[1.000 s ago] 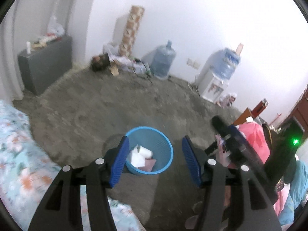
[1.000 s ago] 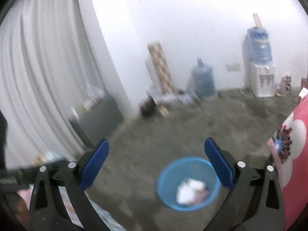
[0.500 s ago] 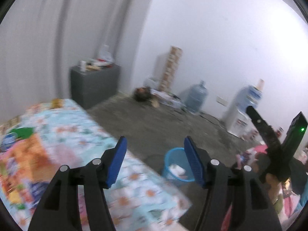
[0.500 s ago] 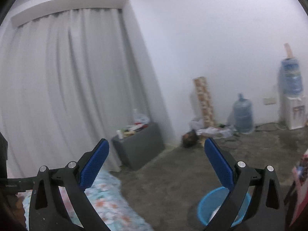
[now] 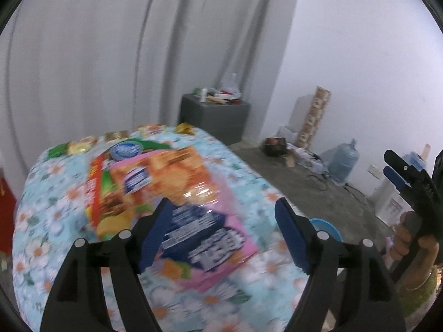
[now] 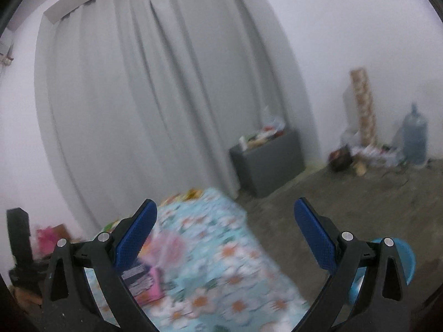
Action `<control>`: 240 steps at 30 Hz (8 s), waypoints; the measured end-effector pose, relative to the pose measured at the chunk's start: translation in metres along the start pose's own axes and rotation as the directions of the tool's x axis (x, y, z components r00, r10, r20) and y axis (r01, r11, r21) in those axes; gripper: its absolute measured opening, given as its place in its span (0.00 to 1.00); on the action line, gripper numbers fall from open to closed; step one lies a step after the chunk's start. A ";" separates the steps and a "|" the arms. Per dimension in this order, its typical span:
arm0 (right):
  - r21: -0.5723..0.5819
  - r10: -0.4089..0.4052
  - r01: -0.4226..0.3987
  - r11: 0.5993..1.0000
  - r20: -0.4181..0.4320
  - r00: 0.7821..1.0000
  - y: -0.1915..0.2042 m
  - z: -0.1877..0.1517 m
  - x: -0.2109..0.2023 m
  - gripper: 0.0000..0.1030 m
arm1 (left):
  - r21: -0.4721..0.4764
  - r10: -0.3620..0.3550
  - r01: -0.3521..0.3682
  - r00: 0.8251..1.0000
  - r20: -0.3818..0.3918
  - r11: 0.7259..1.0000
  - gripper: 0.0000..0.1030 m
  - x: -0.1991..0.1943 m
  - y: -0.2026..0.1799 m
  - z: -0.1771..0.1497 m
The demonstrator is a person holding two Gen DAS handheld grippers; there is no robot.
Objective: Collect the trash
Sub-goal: 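Move both open tools back toward the bed, then grasp the pink Gouyaer chip bag with the left tool, then grasp the clear plastic wrapper with right tool while left tool holds the chip bag, then carry chip bag and wrapper over the wastebasket and open both tools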
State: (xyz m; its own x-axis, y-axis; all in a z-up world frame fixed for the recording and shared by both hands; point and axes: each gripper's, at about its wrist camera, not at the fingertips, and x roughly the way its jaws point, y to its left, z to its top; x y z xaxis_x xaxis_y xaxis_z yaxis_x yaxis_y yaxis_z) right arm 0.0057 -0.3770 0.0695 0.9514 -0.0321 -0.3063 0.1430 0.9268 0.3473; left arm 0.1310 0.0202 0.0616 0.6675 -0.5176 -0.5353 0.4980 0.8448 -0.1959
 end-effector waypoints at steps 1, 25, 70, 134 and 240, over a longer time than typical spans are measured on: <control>-0.001 0.016 -0.016 1.000 -0.023 1.000 0.008 -0.003 0.002 0.92 | -0.003 0.012 -0.012 1.000 -0.003 1.000 0.73 -0.001 0.004 -0.003; -0.083 0.089 -0.128 0.988 -0.370 0.925 0.072 -0.058 0.073 0.83 | -0.424 -0.170 0.117 0.981 -0.089 0.898 0.69 0.044 0.095 -0.064; -0.156 0.080 -0.187 0.970 -0.520 0.850 0.102 -0.101 0.107 0.33 | -0.361 -0.234 0.177 0.964 -0.122 0.916 0.02 0.066 0.068 -0.051; -0.537 -0.146 -0.082 0.840 -0.369 0.918 0.137 -0.136 0.134 0.56 | -0.307 -0.101 0.077 0.993 -0.063 0.948 0.02 0.024 0.076 -0.049; 0.049 -0.220 0.232 0.972 -0.174 0.960 -0.041 -0.058 0.001 0.06 | 0.180 -0.371 0.394 0.916 -0.150 0.901 0.00 0.101 -0.171 0.036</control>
State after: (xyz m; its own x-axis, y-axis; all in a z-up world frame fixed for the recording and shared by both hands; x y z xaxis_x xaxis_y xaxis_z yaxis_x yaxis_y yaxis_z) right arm -0.0150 -0.3929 0.0038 0.8343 -0.1697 -0.5245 0.3726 0.8748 0.3098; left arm 0.1329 -0.1812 0.0708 0.3437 -0.7673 -0.5414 0.8114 0.5329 -0.2401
